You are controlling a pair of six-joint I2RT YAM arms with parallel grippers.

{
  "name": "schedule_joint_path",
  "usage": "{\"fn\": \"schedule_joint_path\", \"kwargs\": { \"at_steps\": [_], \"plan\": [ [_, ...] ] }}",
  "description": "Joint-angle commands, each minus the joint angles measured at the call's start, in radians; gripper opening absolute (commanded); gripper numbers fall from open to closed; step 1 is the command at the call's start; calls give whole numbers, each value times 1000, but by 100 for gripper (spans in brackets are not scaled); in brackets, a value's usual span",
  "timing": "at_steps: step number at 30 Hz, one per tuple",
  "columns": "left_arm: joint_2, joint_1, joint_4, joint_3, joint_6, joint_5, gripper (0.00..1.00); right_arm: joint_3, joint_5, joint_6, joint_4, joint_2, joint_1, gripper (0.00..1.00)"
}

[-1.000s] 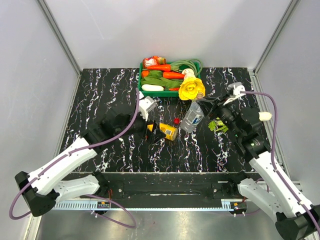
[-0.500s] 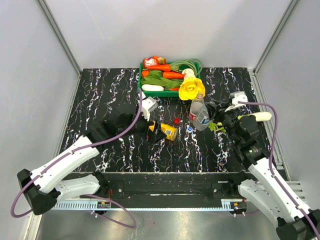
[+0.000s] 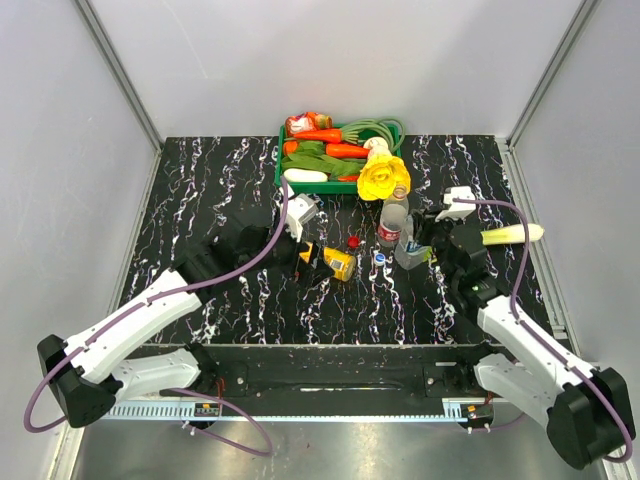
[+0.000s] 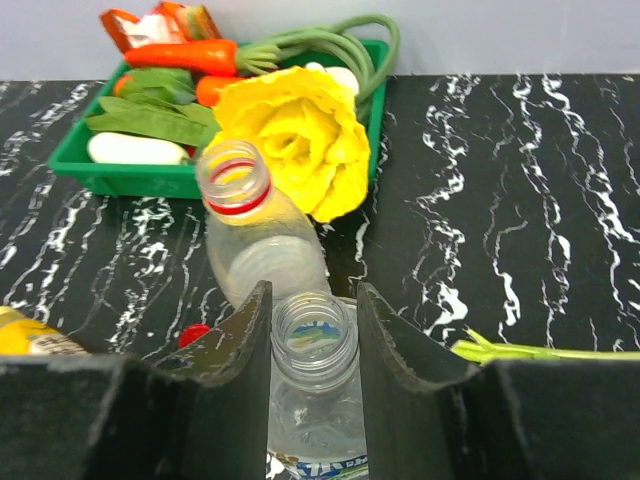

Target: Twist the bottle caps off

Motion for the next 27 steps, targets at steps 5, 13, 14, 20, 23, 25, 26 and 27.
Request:
{"fn": "schedule_joint_path", "kwargs": {
  "at_steps": [5,13,14,20,23,25,26,27],
  "plan": [
    [-2,4,43,1,-8,16,99,-20,158,43,120,66,-1,0],
    [2,5,28,18,-3,5,99,-50,159,106,89,53,-1,9],
    [5,4,30,18,-3,2,99,-54,150,111,84,50,-1,9],
    [18,4,30,17,-12,-9,99,-56,124,117,52,16,-1,27],
    [18,4,31,12,-23,-15,99,-28,115,117,8,9,-1,36],
    [16,5,33,8,-28,-19,99,-13,110,117,-14,3,-1,42],
    [15,4,33,8,-29,-21,99,-10,105,114,-20,1,-1,44],
    [13,4,31,6,-31,-27,99,-7,101,110,-21,-2,0,46]
  ]
}}
